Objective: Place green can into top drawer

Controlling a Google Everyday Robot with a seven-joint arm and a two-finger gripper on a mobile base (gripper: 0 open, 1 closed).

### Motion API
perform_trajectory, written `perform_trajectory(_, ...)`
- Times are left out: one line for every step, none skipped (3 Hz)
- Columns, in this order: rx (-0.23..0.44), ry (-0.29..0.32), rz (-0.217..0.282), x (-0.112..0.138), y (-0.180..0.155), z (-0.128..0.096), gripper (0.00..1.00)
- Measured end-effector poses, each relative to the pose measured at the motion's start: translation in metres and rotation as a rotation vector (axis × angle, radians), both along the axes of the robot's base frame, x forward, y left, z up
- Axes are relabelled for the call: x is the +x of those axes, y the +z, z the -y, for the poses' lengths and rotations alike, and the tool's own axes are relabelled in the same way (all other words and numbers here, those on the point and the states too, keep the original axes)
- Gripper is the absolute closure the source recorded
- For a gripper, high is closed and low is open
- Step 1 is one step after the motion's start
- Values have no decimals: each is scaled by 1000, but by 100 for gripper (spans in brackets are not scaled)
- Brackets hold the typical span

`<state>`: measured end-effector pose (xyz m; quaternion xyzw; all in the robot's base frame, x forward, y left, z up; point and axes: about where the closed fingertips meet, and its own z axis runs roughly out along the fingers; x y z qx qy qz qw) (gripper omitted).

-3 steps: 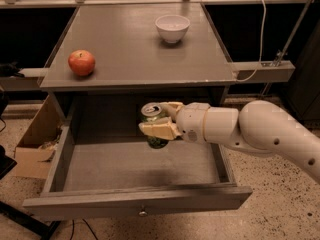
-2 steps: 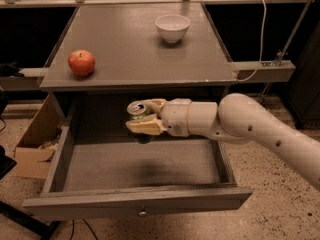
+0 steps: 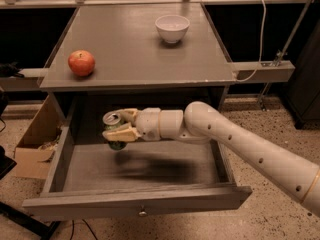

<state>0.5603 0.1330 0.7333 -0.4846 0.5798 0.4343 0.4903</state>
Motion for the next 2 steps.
perform_trajectory(27,27,-17,-7,-25,-11,100)
perform_trajectory(50,-1,15,-21,-43,-14,87)
